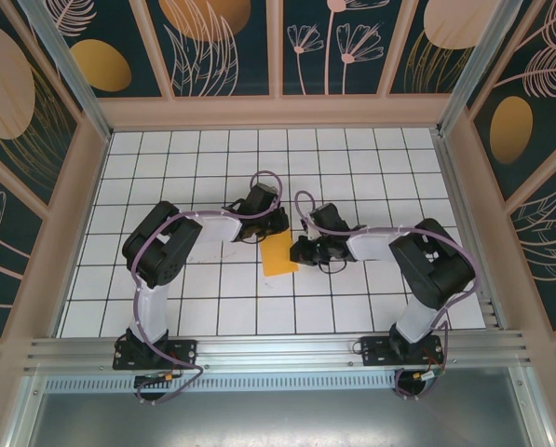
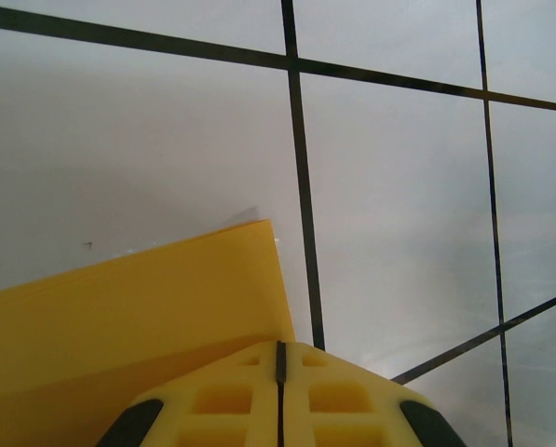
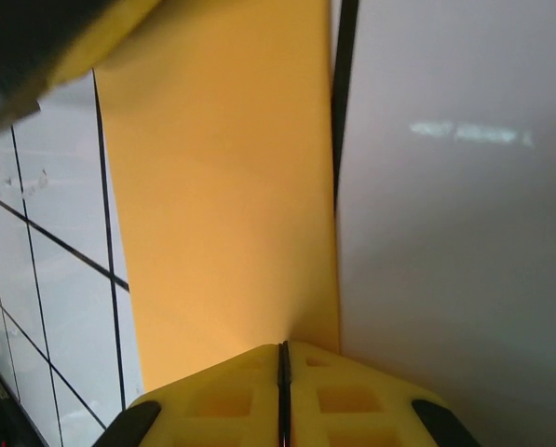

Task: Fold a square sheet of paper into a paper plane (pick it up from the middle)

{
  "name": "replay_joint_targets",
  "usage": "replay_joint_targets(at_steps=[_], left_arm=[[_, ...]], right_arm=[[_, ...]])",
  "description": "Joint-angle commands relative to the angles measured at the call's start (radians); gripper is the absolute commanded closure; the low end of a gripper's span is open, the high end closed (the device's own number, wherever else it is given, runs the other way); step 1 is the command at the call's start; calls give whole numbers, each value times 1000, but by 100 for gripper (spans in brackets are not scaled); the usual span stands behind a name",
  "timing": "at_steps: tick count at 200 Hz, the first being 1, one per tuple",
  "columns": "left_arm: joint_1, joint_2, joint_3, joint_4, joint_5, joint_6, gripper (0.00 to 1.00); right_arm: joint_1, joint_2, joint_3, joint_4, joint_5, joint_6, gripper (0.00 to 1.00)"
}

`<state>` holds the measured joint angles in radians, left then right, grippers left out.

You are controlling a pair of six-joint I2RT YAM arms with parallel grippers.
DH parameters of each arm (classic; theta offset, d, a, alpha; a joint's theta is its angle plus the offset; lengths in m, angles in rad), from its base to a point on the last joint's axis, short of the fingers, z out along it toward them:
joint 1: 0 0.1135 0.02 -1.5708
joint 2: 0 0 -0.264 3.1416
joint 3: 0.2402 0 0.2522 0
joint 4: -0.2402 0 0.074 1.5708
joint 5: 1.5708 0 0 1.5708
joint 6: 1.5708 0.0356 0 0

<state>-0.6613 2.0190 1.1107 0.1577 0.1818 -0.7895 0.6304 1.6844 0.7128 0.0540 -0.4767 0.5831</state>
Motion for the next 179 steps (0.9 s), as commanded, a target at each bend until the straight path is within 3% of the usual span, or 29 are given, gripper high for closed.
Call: replay_joint_targets(at_steps=[1,20,41,74,91,124,179], left_arm=[[3,52,-19,-69,-51,-2,91],[3,28,0,-85,-46,6,90],[3,-40,20,-93,-45,10,81],[14,-214,11,-108,-90,1,57],[34,-297,-37,-113,-117,-17,50],[78,-447,-173,-124,-168,-65,39],[89,-582,-400,-85,-240,-176,20]], right_arm=[[18,-69,-82,-146,-45,-8,88],[17,-141,-84,-182,-28,-9,88],[6,-230,-39,-184,53,2,86],[-24,-280,8,-141,237,13,76],[-30,-234,54,-118,271,-11,70],[-17,-96,165,-127,268,-52,67],[49,61,235,-160,229,-64,74]])
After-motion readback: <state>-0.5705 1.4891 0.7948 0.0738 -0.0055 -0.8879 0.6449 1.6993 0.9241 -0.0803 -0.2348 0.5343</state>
